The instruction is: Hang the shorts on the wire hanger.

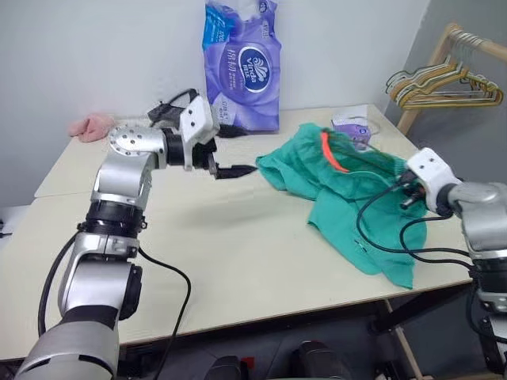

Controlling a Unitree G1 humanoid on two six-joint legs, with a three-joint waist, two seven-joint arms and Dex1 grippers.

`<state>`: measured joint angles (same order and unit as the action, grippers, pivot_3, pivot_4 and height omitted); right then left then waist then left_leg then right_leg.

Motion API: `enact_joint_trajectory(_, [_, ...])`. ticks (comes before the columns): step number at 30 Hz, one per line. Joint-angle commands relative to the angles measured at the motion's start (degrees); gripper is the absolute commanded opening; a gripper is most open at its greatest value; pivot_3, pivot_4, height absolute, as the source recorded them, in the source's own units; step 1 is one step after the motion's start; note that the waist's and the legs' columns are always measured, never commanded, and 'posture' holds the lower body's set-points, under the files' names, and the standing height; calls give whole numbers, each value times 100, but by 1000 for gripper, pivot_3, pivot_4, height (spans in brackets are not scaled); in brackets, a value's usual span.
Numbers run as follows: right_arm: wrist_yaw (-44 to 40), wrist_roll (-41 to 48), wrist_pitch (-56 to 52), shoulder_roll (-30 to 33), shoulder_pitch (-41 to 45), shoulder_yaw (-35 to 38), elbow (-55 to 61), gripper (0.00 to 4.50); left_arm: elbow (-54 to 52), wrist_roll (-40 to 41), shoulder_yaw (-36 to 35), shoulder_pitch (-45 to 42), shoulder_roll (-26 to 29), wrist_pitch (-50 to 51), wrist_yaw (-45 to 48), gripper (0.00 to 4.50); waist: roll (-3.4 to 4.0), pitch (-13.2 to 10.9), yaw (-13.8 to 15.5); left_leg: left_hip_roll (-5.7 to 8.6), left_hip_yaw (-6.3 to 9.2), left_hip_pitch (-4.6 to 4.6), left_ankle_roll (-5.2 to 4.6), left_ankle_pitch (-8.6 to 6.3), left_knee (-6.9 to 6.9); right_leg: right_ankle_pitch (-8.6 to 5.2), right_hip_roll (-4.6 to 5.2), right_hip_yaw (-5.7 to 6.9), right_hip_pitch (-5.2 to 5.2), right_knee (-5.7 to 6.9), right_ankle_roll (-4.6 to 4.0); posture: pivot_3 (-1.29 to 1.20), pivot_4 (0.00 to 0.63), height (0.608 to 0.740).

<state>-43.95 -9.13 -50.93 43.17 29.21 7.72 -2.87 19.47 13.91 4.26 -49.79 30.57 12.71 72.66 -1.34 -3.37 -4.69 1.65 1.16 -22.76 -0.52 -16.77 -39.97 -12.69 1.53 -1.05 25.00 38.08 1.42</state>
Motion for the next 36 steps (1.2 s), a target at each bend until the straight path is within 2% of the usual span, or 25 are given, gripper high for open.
enact_joint_trajectory(1, [392, 361, -548, 42, -13, 928, 187, 0, -745, 341, 30, 72, -490, 189, -344, 4467, 0, 0, 29, 0, 0, 0, 0, 0, -1, 0, 0, 0, -1, 1, 0, -133, 54, 740])
enact_joint_trajectory(6, [780, 566, -997, 104, -485, 1553, 492, 0, -1119, 336, 258, 287, -1160, 171, -734, 4467, 18, 11, 37, -2, -4, 11, 0, 0, 3, 0, -2, -8, -12, -2, 0, -169, 49, 740])
enact_joint_trajectory(10, [1269, 630, -1449, 83, -805, 2351, 746, 0, -957, 208, 362, 226, -1855, -133, -1275, 4467, 52, 2, 40, -2, -7, 56, -6, -4, 7, -1, -11, -9, -64, -17, 2, -198, 45, 740])
enact_joint_trajectory(15, [1855, 652, -1828, -55, -969, 3058, 989, 0, -681, 168, 458, 22, -2370, -434, -1513, 4467, 87, 22, -28, -2, -24, 98, -30, -18, 15, -14, -40, -26, -97, -24, 20, -223, 41, 740])
enact_joint_trajectory(22, [3133, 433, -1905, -322, -772, 4012, 858, 0, -284, 476, 360, -379, -3226, -839, -1627, 4467, 115, 37, -47, 0, -41, 97, -41, -25, 16, -20, -46, -43, -97, -27, 29, -251, 37, 740])
enact_joint_trajectory(29, [4281, 361, -1766, -627, -387, 4599, 822, 0, -321, 1007, 216, -538, -3841, -475, -1769, 4467, 142, 53, -197, 4, -127, 111, -82, -49, 24, -40, -52, -125, -97, -26, 63, -263, 28, 740])
enact_joint_trajectory(36, [5208, 310, -1362, -298, -23, 5255, 199, 0, 229, 696, 499, -688, -4137, -865, -2049, 4467, 181, 77, -340, 18, -151, 113, -120, -72, 24, -50, -47, -157, -98, -36, 80, -266, 20, 740])
